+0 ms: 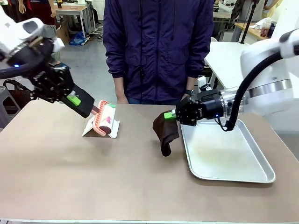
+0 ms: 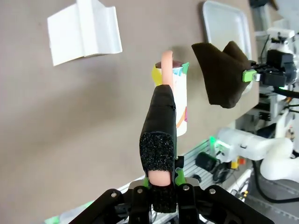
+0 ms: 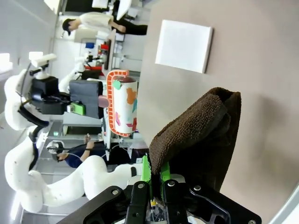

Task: Clean the surface of the table.
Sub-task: Return the Lint Roller and towel to their original positions.

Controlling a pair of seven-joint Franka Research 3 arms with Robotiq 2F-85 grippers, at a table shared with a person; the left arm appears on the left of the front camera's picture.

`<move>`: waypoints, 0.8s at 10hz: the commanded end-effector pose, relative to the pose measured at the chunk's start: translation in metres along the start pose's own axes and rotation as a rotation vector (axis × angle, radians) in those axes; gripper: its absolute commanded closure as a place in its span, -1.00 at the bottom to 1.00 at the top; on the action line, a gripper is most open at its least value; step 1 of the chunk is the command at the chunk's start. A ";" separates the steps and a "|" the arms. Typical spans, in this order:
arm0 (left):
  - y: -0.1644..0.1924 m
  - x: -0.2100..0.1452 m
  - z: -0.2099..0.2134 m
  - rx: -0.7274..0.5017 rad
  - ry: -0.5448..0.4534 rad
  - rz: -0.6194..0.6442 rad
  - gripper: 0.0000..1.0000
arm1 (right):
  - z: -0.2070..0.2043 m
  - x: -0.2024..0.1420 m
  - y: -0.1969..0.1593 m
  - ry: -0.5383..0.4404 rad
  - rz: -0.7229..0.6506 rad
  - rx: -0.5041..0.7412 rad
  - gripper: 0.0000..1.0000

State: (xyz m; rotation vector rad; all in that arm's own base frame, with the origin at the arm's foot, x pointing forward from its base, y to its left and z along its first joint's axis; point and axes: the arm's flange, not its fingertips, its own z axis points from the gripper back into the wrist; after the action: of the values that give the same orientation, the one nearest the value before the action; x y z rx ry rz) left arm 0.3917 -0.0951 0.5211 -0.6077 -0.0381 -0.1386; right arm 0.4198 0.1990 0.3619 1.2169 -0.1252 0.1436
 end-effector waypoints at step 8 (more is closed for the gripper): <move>-0.004 0.070 -0.036 0.085 0.064 0.018 0.64 | -0.027 0.010 -0.029 -0.005 -0.040 0.022 0.82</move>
State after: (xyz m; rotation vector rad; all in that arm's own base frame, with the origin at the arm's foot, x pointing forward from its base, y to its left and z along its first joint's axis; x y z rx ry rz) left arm 0.4715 -0.1292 0.4951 -0.5149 0.0336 -0.1331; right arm 0.4357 0.2114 0.3267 1.2535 -0.0957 0.1028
